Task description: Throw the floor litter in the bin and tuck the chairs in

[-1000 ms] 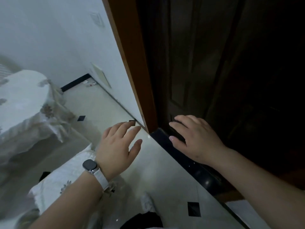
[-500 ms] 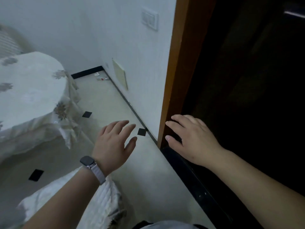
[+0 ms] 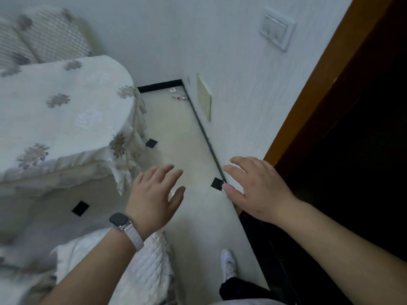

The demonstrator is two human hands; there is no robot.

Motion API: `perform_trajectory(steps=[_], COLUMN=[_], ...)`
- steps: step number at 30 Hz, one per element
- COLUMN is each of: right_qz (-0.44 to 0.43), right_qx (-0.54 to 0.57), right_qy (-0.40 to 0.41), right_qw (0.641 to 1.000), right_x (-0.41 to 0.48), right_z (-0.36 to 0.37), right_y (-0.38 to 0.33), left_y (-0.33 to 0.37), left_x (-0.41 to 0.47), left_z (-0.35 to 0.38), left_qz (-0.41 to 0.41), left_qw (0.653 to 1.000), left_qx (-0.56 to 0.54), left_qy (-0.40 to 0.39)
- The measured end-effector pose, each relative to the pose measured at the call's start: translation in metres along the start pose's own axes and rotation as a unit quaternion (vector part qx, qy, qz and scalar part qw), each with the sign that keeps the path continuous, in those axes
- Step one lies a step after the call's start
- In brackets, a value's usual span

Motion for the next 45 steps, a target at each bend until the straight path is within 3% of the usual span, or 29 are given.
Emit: perform_trajectory(steps=[5, 11, 18, 22, 27, 32, 45], right_qz=[-0.030, -0.058, -0.099, -0.104, -0.091, -0.086, -0.073], right_qx=[0.031, 0.051, 0.082, 0.091, 0.100, 0.049, -0.030], right_qy=[0.009, 0.031, 0.041, 0.064, 0.035, -0.001, 0.031], right_qw=[0.999, 0.997, 0.991, 0.988, 0.990, 0.995, 0.996], right_x=[0.066, 0.145, 0.218, 0.274, 0.338, 0.422, 0.603], right_z=[0.020, 0.029, 0.041, 0.044, 0.068, 0.087, 0.088], right_y=[0.038, 0.092, 0.104, 0.104, 0.089, 0.081, 0.071], left_y=[-0.008, 0.003, -0.035, -0.069, -0.128, -0.201, -0.342], left_x=[0.056, 0.152, 0.186, 0.207, 0.249, 0.312, 0.462], left_z=[0.008, 0.012, 0.005, 0.003, 0.005, -0.003, -0.036], left_qz=[-0.056, -0.058, -0.109, -0.131, -0.131, -0.106, -0.062], left_qw=[0.998, 0.996, 0.990, 0.987, 0.988, 0.993, 0.997], left_qx=[0.035, 0.064, 0.085, 0.090, 0.078, 0.056, 0.025], left_qy=[-0.009, 0.014, 0.009, 0.011, 0.013, 0.020, 0.022])
Point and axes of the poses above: each hand's wrist, its own x-axis towards the middle knuckle, its own z-axis out of the palm, y = z × x, the point moved 5 cm from there along x, towards the middle knuckle, and after that the axes turned 15 degrees about -x, right-handed, at the moved point
